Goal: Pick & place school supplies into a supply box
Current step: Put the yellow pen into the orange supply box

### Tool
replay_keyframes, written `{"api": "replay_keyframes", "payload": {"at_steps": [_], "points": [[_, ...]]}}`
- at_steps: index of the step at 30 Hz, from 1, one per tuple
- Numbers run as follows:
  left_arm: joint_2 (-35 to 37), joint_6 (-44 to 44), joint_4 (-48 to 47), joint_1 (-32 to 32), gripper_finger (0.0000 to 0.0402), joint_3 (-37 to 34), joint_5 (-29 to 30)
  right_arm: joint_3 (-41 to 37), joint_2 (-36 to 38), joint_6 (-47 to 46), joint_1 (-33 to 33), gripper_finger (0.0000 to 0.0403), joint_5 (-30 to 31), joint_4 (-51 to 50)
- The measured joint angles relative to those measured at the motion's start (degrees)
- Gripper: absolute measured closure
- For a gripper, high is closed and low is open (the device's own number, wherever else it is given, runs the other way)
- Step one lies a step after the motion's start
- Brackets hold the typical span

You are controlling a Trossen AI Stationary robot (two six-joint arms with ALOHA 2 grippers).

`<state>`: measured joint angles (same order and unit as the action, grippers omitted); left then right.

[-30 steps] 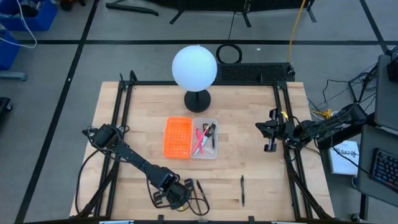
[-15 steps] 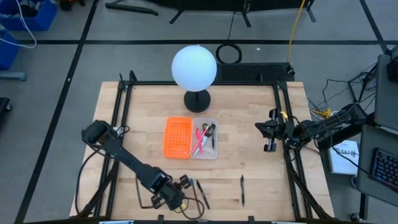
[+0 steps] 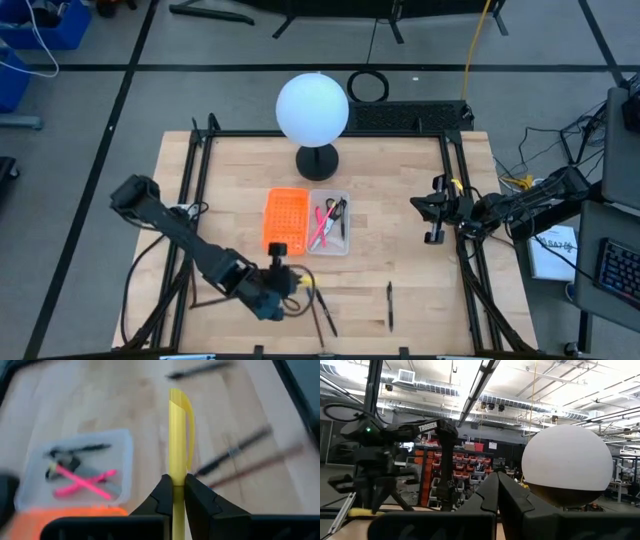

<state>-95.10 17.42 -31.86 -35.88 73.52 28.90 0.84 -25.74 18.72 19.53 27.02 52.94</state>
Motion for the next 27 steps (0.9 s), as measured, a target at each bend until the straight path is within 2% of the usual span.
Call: {"api": "replay_keyframes", "payload": {"at_steps": [4,7,12,16,23,27], "points": [[0.3,13.8,-0.4,1.9,0.0372,0.1,0.8,0.0,0.0,0.0,0.0,0.0403,0.0,0.0],[0.1,21.1,-0.5,3.4,0.0367,0.1,1.9,0.0,0.0,0.0,0.0,0.0403,0.0,0.0],[-1.2,34.5,-5.0,6.7,0.0374,0.1,7.5,0.0,0.0,2.5,0.0,0.0403,0.0,0.0],[-1.3,42.4,-8.0,10.7,0.0374,0.1,8.3,0.0,0.0,3.1,0.0,0.0403,0.0,0.0],[-2.7,45.6,-6.8,18.4,0.0374,0.2,6.3,0.0,-0.1,3.5,0.0,0.0403,0.0,0.6],[-6.7,46.4,-2.4,23.9,0.0374,0.1,0.6,0.0,0.0,5.4,0.0,0.0403,0.1,2.5]]}}
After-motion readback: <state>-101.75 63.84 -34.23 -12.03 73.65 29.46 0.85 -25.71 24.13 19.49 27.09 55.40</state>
